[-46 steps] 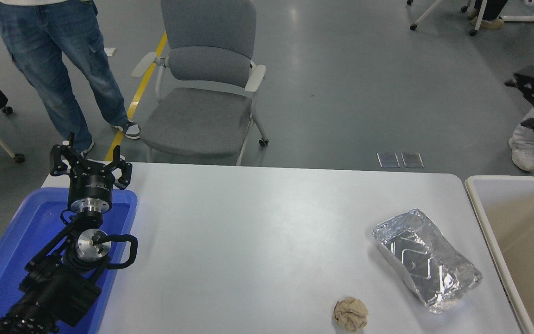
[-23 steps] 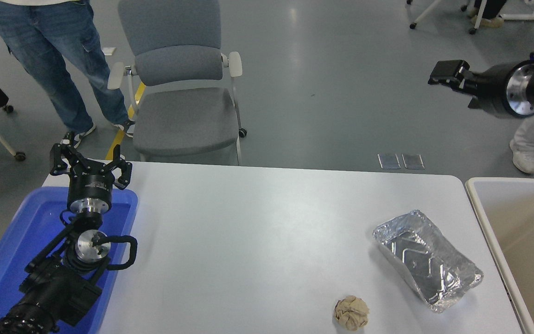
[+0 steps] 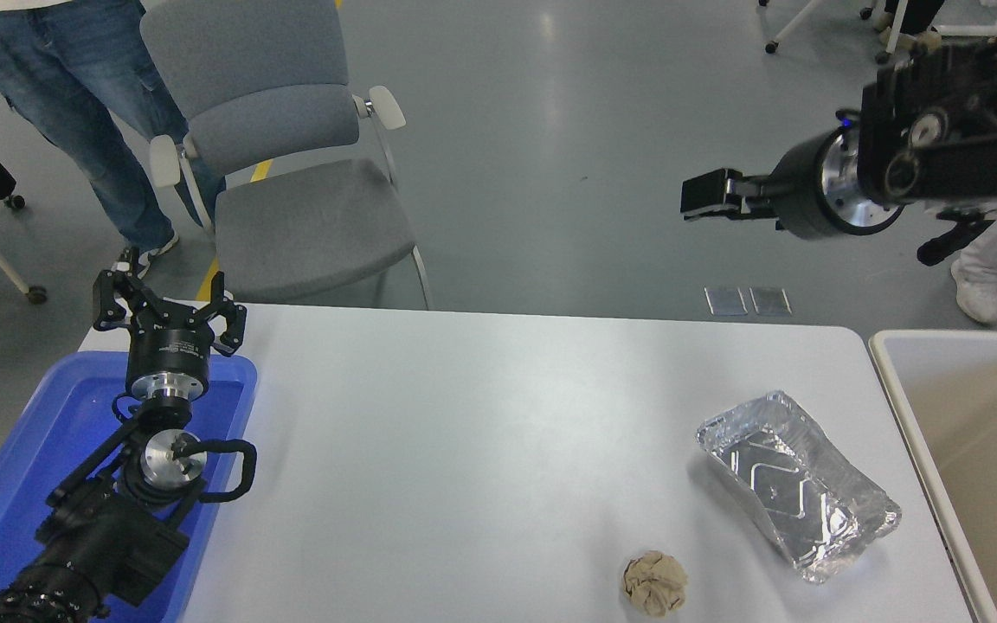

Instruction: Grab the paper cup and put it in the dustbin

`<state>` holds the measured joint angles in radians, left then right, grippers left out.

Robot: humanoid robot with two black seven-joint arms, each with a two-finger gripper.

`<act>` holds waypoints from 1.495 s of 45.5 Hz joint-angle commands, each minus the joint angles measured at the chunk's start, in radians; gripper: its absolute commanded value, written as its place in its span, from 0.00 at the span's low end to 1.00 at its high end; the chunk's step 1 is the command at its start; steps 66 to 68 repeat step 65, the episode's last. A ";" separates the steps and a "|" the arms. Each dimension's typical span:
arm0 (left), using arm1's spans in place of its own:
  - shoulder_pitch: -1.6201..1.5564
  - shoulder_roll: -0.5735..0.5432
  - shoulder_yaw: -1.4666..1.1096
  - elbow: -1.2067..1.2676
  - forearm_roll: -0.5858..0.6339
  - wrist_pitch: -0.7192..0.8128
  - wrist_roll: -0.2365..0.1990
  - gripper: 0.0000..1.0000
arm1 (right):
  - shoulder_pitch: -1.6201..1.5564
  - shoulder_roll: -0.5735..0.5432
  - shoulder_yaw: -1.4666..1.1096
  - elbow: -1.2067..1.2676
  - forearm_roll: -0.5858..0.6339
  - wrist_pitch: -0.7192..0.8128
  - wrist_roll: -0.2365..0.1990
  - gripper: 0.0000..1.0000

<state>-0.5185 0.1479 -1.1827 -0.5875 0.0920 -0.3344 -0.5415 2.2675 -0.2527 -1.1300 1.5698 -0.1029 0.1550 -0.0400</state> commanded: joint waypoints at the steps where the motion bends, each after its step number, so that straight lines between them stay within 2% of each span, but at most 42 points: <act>1: 0.000 0.001 0.000 0.000 0.000 0.000 0.000 0.99 | 0.003 0.067 0.018 0.058 -0.003 0.074 0.000 1.00; 17: 0.000 0.001 0.000 0.000 0.000 0.000 0.000 0.99 | -0.046 0.082 -0.097 0.064 -0.050 0.155 0.002 1.00; 46: 0.000 0.001 0.000 0.000 0.000 0.000 0.000 0.99 | 0.075 -0.008 -0.162 0.075 -0.066 0.376 0.005 1.00; 68: 0.000 0.001 0.000 0.000 0.000 0.000 0.000 0.99 | 0.136 -0.008 -0.168 0.091 -0.067 0.439 0.006 1.00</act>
